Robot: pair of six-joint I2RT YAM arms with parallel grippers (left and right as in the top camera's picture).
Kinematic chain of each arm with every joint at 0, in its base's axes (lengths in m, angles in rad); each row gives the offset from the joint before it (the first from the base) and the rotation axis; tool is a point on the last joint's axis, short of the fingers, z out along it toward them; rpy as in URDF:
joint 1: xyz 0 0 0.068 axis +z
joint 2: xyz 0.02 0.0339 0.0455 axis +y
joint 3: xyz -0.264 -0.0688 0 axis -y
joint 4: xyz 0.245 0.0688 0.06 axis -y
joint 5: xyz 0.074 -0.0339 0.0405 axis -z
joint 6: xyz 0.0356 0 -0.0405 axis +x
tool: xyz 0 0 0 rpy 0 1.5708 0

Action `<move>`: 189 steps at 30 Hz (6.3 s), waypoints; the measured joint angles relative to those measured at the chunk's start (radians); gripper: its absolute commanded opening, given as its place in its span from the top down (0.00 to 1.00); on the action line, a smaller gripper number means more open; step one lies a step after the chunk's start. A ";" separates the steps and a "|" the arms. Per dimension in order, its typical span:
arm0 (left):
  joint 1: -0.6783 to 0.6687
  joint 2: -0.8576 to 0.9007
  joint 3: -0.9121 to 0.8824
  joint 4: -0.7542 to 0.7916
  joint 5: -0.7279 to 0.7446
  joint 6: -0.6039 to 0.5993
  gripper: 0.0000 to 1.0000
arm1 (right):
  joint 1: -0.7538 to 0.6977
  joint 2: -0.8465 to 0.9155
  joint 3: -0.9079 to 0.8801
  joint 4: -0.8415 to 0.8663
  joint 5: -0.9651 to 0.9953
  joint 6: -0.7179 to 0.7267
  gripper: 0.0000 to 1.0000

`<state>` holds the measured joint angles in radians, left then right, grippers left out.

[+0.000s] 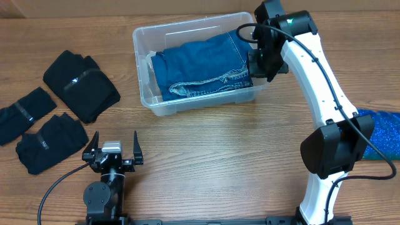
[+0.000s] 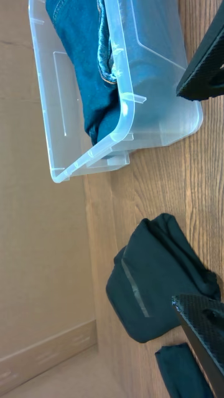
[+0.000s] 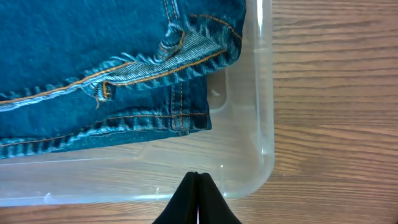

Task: Pack container
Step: 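Push the jeans' right edge down into the container with the right gripper, then move the right gripper to the sparkly blue garment on the right, then grasp the sparkly blue garment with the right gripper and lift it, then carry the sparkly garment into the container's right side and release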

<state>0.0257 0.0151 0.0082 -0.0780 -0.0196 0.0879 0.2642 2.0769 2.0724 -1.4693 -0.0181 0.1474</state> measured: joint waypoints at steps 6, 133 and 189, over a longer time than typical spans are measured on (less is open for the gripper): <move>0.000 0.000 0.000 0.000 0.000 0.000 0.00 | 0.000 0.000 -0.069 0.042 0.000 -0.005 0.96; 0.000 0.000 0.000 0.000 0.000 0.000 0.00 | -1.132 -0.291 -0.918 0.592 -0.159 0.373 0.96; 0.000 0.000 0.000 0.000 0.000 0.000 0.00 | -0.113 -0.252 -0.332 0.481 -0.453 -0.486 0.60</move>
<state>0.0257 0.0151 0.0082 -0.0780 -0.0200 0.0879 0.1513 1.8252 1.7405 -0.9878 -0.4709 -0.3382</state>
